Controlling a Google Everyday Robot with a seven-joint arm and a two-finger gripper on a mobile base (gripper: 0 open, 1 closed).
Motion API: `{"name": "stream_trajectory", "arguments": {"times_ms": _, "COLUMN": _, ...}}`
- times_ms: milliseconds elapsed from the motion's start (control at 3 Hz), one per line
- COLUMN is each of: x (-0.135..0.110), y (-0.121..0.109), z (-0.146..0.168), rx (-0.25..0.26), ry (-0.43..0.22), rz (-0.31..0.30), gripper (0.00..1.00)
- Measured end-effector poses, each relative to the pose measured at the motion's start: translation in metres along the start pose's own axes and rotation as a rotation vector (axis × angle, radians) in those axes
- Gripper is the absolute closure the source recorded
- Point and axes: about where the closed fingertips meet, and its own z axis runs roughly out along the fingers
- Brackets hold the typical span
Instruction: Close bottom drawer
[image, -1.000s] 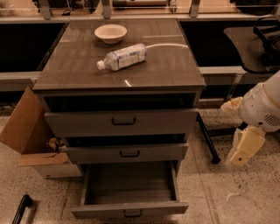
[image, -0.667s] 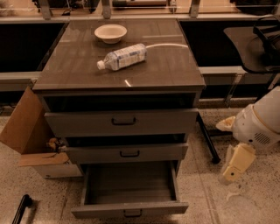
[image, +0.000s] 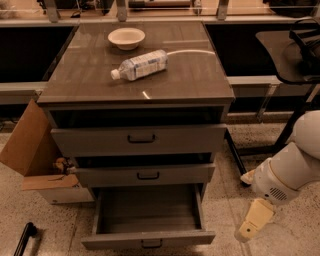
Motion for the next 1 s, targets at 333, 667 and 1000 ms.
{"name": "stream_trajectory", "arguments": {"times_ms": 333, "x": 0.000, "y": 0.000, "z": 0.000, "rx": 0.000, "ry": 0.000, "rz": 0.000, "gripper": 0.00}}
{"name": "stream_trajectory", "arguments": {"times_ms": 667, "x": 0.002, "y": -0.001, "z": 0.034, "rx": -0.025, "ry": 0.028, "rz": -0.023, "gripper": 0.00}}
{"name": "stream_trajectory", "arguments": {"times_ms": 1000, "x": 0.013, "y": -0.006, "z": 0.085, "rx": -0.048, "ry": 0.041, "rz": -0.046, "gripper": 0.00}}
